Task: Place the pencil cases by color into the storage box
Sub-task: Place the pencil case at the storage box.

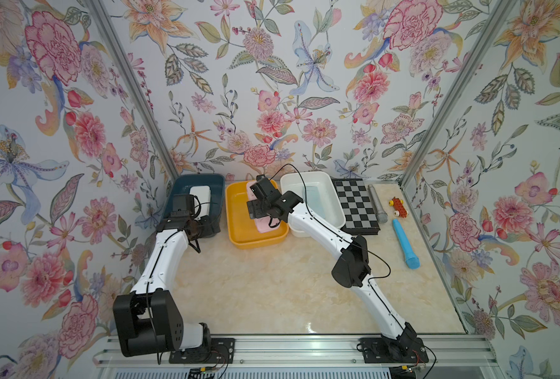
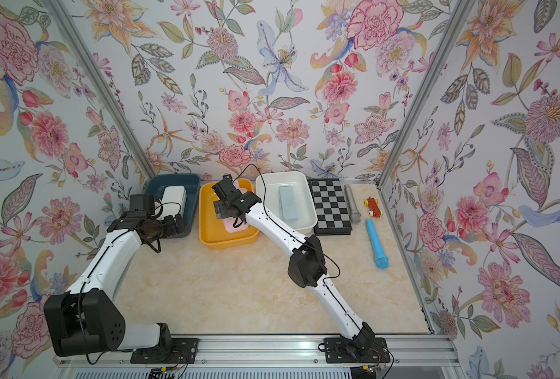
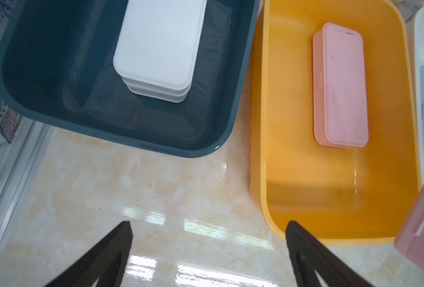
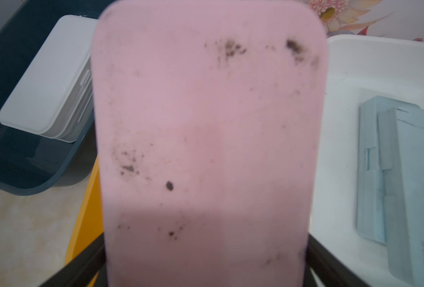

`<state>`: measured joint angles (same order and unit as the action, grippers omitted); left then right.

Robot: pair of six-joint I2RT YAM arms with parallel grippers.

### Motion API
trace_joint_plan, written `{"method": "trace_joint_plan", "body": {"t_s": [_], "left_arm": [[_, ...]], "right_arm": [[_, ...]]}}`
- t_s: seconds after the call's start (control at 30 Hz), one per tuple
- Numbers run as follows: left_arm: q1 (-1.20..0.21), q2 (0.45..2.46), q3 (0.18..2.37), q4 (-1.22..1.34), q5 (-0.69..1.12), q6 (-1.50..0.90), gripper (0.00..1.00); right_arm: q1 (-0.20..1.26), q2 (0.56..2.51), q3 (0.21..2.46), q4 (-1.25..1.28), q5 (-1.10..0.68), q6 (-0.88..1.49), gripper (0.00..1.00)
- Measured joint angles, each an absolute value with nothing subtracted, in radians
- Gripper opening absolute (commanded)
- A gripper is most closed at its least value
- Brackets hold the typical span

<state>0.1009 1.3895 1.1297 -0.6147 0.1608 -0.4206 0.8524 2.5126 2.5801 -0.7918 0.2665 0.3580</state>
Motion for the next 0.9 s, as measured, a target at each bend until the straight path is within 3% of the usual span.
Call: {"method": "trace_joint_plan", "body": {"t_s": [0.9], "left_arm": [[0.142, 1.411, 1.100, -0.558, 0.229, -0.440, 0.98]], "right_arm": [[0.770, 2.677, 2.577, -0.477, 0.135, 0.186, 0.84]]}}
